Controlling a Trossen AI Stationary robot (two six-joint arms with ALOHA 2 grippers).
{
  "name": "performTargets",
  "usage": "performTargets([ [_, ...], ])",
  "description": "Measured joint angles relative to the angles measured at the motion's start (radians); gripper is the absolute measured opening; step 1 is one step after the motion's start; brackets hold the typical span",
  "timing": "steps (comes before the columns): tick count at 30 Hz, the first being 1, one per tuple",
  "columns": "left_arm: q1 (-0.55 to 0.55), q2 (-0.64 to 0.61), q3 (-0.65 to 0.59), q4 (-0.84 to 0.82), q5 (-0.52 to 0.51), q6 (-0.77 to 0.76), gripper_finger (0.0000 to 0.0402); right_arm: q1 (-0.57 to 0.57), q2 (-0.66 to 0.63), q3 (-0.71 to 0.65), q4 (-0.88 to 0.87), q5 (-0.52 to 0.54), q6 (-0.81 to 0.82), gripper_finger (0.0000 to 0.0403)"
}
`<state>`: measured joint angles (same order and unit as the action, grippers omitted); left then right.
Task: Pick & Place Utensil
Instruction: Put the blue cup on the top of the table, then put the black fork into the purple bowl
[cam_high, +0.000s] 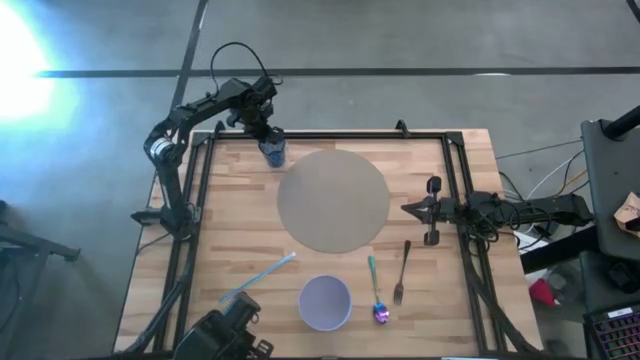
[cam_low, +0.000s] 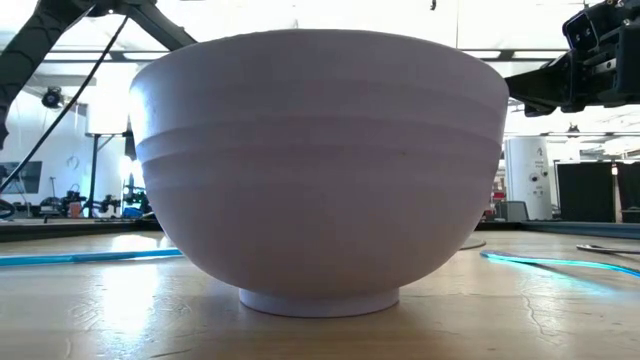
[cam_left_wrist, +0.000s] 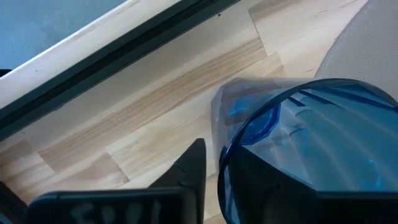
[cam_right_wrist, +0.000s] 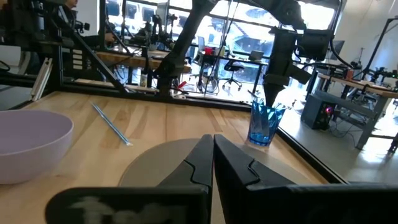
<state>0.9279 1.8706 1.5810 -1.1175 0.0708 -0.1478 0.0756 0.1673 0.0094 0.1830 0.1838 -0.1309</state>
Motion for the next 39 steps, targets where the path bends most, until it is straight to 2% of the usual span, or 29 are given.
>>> performTargets([
  [6,0.0,-0.007,0.012,0.0,0.0,-0.001,0.0101,0.0,0.0,0.0,0.0,0.0,0.0,0.0008],
  [15,0.0,-0.011,0.106,-0.042,0.0,0.005,0.0146,0.0,0.0,0.0,0.0,0.0,0.0,0.0008],
  [25,0.0,-0.011,0.304,-0.161,0.0,0.043,0.0149,0.0,0.0,0.0,0.0,0.0,0.0,0.0008],
  [33,-0.011,-0.012,0.493,-0.32,0.0,0.051,0.0147,0.0,0.0,0.0,0.0,0.0,0.0,0.0008],
  [39,-0.059,-0.062,0.51,-0.351,0.001,0.072,0.0147,0.0,0.0,0.0,0.0,0.0,0.0,0.0008],
])
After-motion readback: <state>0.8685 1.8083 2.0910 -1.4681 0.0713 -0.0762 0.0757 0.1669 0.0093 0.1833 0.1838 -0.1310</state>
